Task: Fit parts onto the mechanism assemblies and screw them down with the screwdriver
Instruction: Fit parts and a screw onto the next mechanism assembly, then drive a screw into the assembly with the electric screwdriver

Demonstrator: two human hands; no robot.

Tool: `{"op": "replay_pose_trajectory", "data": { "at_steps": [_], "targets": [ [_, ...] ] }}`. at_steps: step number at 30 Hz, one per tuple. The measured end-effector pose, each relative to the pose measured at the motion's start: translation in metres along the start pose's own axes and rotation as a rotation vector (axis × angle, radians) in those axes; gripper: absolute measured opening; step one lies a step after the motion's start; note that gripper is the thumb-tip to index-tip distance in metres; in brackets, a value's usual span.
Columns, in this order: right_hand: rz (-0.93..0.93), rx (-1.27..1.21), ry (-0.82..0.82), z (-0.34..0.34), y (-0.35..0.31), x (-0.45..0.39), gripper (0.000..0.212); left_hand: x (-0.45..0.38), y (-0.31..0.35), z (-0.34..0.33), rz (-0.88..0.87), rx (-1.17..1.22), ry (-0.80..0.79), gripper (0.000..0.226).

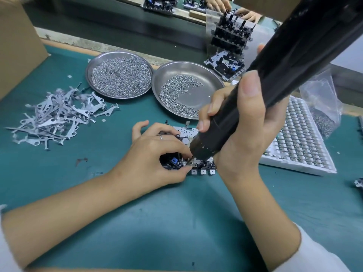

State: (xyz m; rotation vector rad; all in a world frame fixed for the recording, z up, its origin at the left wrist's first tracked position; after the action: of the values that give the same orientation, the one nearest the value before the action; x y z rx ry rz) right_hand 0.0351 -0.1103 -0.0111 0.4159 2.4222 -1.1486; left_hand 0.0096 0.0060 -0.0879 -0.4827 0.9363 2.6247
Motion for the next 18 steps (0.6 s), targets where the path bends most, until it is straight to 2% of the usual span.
{"op": "replay_pose_trajectory", "data": {
  "at_steps": [18],
  "targets": [
    [0.019,0.009,-0.007,-0.0005,0.0009,0.0027,0.026,0.0001,-0.0004,0.0005,0.006,-0.025,-0.017,0.029]
  ]
}}
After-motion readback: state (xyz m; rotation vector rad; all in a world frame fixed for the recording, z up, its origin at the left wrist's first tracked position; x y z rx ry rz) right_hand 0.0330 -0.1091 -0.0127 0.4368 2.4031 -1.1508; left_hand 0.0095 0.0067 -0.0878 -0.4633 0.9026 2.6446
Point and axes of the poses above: each hand's wrist, its own x-axis away from the middle knuckle, its own z-axis out of the back of the hand, y = z × x, the point moved 3 cm from there along -x, towards the middle knuckle, and after that the axes turned 12 degrees about -x, right-handed, at the moved point
